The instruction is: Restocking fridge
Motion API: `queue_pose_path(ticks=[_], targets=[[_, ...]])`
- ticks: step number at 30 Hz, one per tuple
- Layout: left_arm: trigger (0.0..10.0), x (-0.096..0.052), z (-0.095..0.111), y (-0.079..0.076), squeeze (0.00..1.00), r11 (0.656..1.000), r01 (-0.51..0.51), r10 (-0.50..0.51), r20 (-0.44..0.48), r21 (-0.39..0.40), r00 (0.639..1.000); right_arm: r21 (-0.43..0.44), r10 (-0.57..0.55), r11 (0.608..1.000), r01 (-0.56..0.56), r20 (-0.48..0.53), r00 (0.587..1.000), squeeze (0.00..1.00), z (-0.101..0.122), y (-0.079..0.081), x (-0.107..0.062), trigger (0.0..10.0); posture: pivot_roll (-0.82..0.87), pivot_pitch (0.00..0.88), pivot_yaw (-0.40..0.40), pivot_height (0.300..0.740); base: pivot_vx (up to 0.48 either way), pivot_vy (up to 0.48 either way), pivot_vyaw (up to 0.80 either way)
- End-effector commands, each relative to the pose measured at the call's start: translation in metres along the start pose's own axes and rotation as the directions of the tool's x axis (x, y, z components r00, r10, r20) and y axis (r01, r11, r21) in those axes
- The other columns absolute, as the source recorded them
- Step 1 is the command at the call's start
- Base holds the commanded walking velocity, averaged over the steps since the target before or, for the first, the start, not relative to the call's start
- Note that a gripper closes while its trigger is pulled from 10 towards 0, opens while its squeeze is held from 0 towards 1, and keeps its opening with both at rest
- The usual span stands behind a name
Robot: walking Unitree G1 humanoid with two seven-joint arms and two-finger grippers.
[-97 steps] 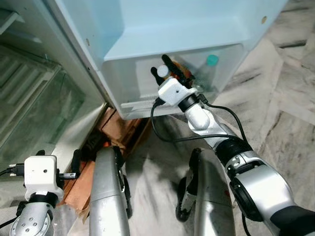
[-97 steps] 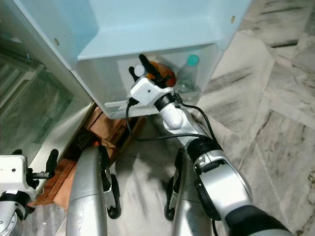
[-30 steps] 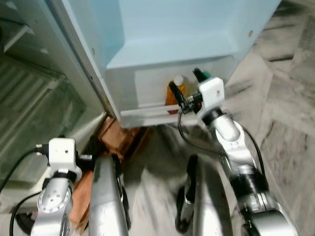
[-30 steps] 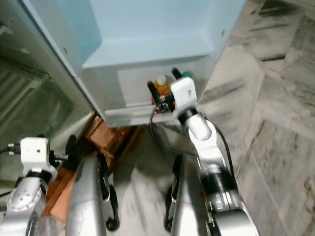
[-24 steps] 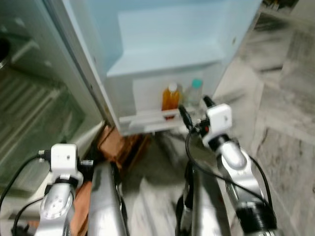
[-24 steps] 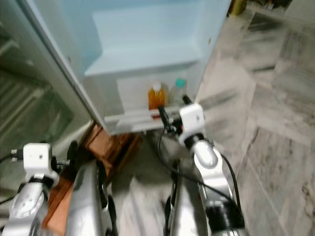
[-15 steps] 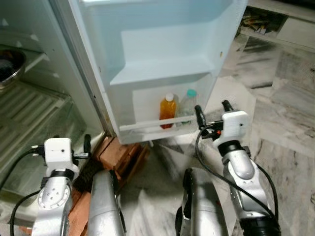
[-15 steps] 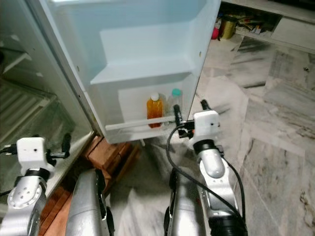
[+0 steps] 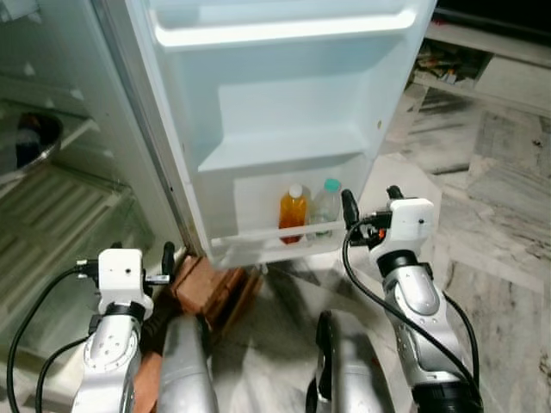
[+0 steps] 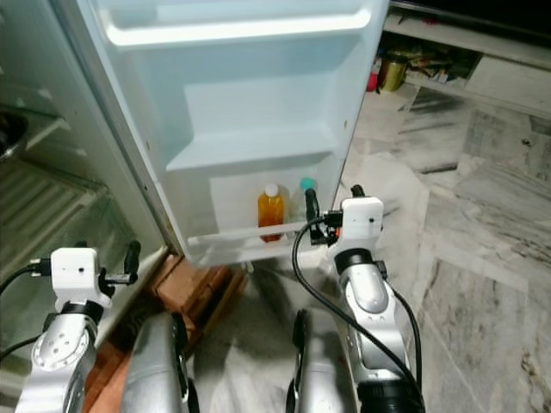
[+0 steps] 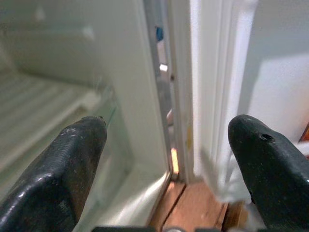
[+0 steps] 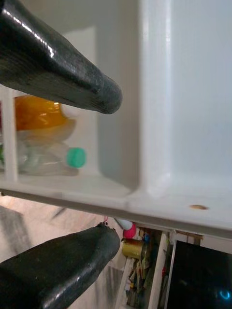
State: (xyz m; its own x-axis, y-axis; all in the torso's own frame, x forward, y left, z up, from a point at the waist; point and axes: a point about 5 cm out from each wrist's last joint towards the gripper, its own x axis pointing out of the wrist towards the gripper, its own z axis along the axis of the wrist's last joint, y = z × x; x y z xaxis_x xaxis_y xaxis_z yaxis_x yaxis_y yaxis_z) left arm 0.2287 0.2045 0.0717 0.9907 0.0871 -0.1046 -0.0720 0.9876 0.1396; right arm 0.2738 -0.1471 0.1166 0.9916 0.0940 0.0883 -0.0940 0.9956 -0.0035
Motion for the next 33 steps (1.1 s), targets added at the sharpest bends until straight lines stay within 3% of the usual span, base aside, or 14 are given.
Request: queue_pose_path(ticks=[1,6,14,23,33], targets=[[10.0,0.004,0.002,0.0,0.0,1.0,0.023,-0.023,0.011,0.016,1.0,0.006,0.009,1.0,-0.009,-0.001,1.0,0.0,0.001,0.002,0.002,10.0,0.02,0.0,-0.023,0.65,0.0,0.0,0.0],[10.0,0.011,0.005,0.001,0.0,0.999,0.027,-0.027,0.016,0.024,1.0,0.027,-0.021,0.999,0.021,-0.007,1.0,0.0,0.001,-0.004,0.005,10.0,0.01,0.0,-0.015,0.685,0.0,0.0,0.0],[10.0,0.01,0.0,-0.007,0.0,0.998,0.047,-0.048,0.001,0.034,0.999,0.029,-0.035,0.999,0.036,-0.038,0.999,0.0,-0.006,-0.007,-0.001,10.0,0.01,0.0,-0.013,0.735,0.0,0.0,0.0],[10.0,0.015,0.007,-0.014,0.0,0.996,0.068,-0.069,0.022,0.061,0.997,0.029,-0.037,0.999,0.039,-0.058,0.998,0.0,-0.007,-0.008,-0.004,10.0,0.0,0.0,-0.037,0.74,0.0,0.0,0.0],[10.0,0.012,0.001,-0.01,0.0,0.998,0.031,-0.031,-0.007,0.049,0.999,0.028,-0.042,0.999,0.045,-0.115,0.992,0.0,-0.014,-0.011,-0.009,10.0,-0.01,0.039,-0.039,0.74,-0.027,0.0,0.0]])
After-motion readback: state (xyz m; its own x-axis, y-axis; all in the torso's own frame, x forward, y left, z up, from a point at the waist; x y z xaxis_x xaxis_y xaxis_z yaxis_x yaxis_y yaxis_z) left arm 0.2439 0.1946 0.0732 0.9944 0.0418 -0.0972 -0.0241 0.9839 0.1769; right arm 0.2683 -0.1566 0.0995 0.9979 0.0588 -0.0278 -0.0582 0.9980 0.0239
